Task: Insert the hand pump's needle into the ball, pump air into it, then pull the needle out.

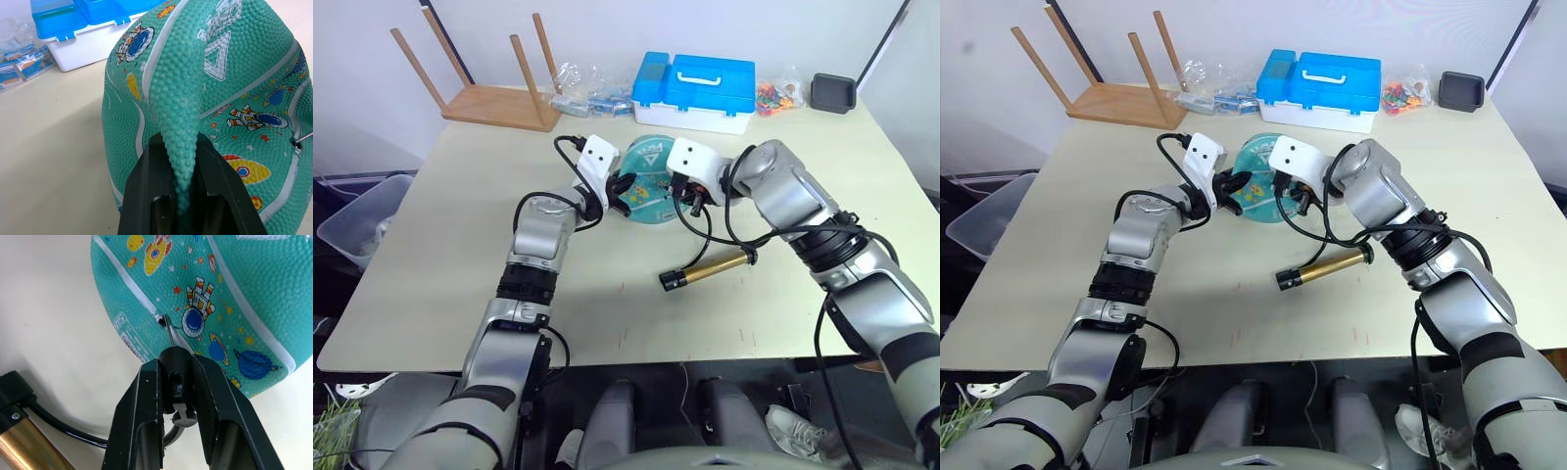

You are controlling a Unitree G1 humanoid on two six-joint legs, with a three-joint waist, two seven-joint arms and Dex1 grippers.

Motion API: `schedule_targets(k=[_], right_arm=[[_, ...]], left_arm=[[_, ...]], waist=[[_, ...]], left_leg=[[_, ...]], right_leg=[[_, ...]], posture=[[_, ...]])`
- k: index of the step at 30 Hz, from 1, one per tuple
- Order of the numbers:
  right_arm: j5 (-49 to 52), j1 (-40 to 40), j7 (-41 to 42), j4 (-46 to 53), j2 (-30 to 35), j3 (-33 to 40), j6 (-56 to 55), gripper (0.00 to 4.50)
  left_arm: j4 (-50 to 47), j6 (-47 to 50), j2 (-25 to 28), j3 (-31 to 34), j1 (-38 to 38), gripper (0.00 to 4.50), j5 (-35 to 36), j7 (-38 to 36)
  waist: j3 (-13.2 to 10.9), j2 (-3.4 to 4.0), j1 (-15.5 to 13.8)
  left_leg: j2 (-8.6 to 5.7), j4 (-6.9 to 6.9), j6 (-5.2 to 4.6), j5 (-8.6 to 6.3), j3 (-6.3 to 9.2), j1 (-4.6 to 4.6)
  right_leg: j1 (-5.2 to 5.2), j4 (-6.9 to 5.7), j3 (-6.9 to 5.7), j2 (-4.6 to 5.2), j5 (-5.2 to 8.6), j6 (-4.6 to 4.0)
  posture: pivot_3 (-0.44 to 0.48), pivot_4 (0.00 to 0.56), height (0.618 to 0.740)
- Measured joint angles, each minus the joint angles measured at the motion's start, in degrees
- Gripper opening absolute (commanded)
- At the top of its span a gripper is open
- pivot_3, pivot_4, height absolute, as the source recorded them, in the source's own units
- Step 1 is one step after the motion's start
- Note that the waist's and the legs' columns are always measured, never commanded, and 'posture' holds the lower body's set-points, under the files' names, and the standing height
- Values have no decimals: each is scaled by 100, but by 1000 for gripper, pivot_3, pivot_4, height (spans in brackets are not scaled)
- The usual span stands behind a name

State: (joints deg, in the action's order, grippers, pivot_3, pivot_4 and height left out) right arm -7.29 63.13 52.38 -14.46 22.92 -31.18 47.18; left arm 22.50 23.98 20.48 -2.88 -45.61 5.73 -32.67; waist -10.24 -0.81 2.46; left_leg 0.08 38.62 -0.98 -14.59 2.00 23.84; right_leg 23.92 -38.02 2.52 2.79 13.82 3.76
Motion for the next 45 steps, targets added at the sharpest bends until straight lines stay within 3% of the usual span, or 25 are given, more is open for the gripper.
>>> schedule_targets(k=[18, 45], right_arm=[[-126, -39, 80, 0, -31, -23, -20, 317], [-1615, 679, 667, -738, -285, -1056, -1368, 317]], left_arm=[[-127, 1, -2, -5, 84, 0, -4, 15], [-142, -86, -12, 3, 137, 0, -126, 71]], waist=[[0, 0, 1], [2, 2, 23]], left_leg=[[0, 0, 1, 1, 0, 0], [1, 0, 19, 11, 0, -8]], right_leg=[[0, -1, 0, 0, 0, 0], [0, -5, 2, -3, -2, -3]], posture=[[0, 150, 740], [0, 150, 740]])
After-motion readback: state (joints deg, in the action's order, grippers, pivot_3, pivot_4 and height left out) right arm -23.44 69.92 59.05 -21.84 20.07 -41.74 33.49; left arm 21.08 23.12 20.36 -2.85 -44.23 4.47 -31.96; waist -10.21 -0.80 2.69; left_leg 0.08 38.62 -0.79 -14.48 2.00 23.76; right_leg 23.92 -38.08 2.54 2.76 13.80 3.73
